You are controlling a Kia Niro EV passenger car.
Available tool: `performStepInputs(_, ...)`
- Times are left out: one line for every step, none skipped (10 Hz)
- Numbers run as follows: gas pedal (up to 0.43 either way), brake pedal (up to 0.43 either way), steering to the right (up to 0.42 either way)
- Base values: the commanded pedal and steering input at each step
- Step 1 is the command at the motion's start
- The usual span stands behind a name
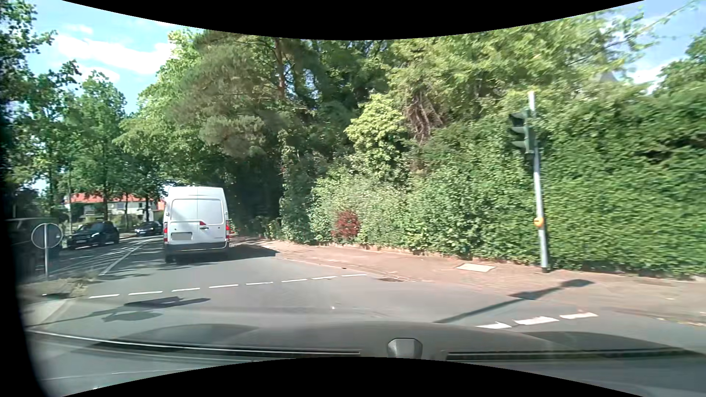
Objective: Follow the waypoints while adhering to traffic rules and regulations
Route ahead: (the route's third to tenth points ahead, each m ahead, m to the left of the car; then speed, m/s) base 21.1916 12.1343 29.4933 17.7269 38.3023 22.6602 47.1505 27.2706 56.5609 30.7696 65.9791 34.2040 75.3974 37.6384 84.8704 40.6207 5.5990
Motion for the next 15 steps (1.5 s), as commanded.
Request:
performStepInputs(0.189,0.006,-0.418)
performStepInputs(0.197,0.006,-0.414)
performStepInputs(0.220,0.006,-0.410)
performStepInputs(0.228,0.006,-0.405)
performStepInputs(0.240,0.006,-0.393)
performStepInputs(0.268,0.006,-0.365)
performStepInputs(0.268,0.006,-0.332)
performStepInputs(0.268,0.006,-0.269)
performStepInputs(0.268,0.006,-0.202)
performStepInputs(0.268,0.006,-0.162)
performStepInputs(0.268,0.006,-0.120)
performStepInputs(0.280,0.006,-0.095)
performStepInputs(0.287,0.006,-0.076)
performStepInputs(0.287,0.006,-0.067)
performStepInputs(0.287,0.006,-0.060)
